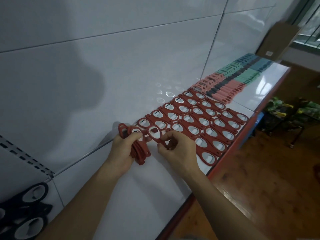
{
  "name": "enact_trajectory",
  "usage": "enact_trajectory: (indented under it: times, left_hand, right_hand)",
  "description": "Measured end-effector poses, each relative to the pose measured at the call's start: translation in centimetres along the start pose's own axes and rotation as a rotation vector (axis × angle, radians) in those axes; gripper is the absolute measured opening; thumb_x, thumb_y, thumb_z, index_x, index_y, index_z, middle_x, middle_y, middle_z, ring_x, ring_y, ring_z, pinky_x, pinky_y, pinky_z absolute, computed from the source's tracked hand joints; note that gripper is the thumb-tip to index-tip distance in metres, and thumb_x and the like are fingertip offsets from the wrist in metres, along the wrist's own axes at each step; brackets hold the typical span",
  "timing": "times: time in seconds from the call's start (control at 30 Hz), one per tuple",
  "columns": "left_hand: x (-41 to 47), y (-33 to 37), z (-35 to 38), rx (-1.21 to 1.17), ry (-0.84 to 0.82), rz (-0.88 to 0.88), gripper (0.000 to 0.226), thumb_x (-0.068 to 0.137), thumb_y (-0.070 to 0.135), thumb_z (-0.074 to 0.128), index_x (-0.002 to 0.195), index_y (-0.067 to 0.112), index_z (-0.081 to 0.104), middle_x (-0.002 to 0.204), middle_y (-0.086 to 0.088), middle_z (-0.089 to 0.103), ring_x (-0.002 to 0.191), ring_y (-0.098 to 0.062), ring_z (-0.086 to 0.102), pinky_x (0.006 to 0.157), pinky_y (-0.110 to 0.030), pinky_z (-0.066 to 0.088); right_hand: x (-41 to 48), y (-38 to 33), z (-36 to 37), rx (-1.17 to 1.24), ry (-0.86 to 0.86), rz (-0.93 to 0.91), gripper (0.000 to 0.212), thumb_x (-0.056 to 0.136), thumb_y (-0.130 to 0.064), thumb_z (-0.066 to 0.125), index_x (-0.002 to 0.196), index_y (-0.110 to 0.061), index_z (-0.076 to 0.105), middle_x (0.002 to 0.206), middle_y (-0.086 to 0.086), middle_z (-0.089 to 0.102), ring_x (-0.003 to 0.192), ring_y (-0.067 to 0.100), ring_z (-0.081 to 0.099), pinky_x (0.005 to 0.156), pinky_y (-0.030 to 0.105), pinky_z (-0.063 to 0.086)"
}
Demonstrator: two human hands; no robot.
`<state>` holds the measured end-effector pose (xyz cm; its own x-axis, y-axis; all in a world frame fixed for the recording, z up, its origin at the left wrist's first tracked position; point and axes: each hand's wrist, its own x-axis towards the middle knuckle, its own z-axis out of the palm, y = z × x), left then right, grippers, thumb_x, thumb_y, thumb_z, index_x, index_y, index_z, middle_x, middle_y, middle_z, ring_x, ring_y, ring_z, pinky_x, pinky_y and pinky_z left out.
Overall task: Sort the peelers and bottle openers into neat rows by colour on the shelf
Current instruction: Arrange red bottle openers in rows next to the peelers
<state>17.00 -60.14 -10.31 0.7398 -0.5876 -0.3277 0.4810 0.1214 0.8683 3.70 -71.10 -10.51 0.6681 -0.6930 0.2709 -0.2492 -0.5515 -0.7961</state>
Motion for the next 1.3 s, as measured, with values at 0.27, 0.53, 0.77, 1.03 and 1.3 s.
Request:
enact_trajectory:
  times: [0.27,0.53,0.77,1.03,1.3]
  left_hand:
    - [-0.8,0.4,0.8,-0.110,-0.041,-0.071,0.012,0.098,0.002,0.055,0.097,0.014,0.056,0.084,-0.013,0.069,0.058,-0.022,0.063,0.054,-0.032,0.055]
    - [-1.1,-0.2,2.6,0.019,-0.065,-0.126,0.016,0.093,0.002,0.065,0.100,0.015,0.059,0.079,-0.010,0.061,0.059,-0.022,0.058,0.057,-0.034,0.052]
    - [-1.2,-0.6,2.0,-0.221,-0.136,-0.181,0.030,0.090,0.005,0.061,0.119,0.010,0.056,0.097,-0.012,0.070,0.077,-0.023,0.069,0.069,-0.038,0.060]
    - [-1.7,-1.2,1.6,-0.163,-0.210,-0.080,0.038,0.096,0.002,0.050,0.133,0.000,0.059,0.132,-0.016,0.068,0.115,-0.034,0.069,0.096,-0.048,0.057]
    - [-1.7,-1.7,1.1,-0.108,-0.189,-0.045,0.046,0.091,0.010,0.059,0.135,-0.002,0.060,0.133,-0.022,0.065,0.123,-0.035,0.064,0.105,-0.048,0.048]
  right_hand:
    - [-0.7,2.5,-2.4,-0.346,-0.139,-0.137,0.022,0.092,-0.018,0.070,0.112,-0.023,0.077,0.102,-0.010,0.069,0.092,0.007,0.059,0.085,0.024,0.056]
    - [-0.4,3.0,-2.0,-0.432,-0.055,-0.153,0.021,0.100,-0.013,0.060,0.107,-0.013,0.080,0.089,0.001,0.064,0.082,0.015,0.055,0.072,0.032,0.054]
    - [0.9,3.5,-1.9,-0.508,-0.088,-0.206,0.021,0.100,-0.015,0.061,0.109,-0.018,0.080,0.091,0.001,0.067,0.084,0.019,0.058,0.069,0.034,0.053]
    - [-0.2,1.2,-1.7,-0.091,0.013,-0.177,0.011,0.099,-0.026,0.065,0.100,-0.019,0.074,0.090,-0.014,0.067,0.076,0.003,0.059,0.067,0.015,0.049]
    - [-0.7,0.1,-0.9,0.023,-0.131,-0.070,0.014,0.085,-0.016,0.078,0.098,-0.020,0.074,0.090,-0.016,0.070,0.081,0.003,0.063,0.071,0.015,0.053]
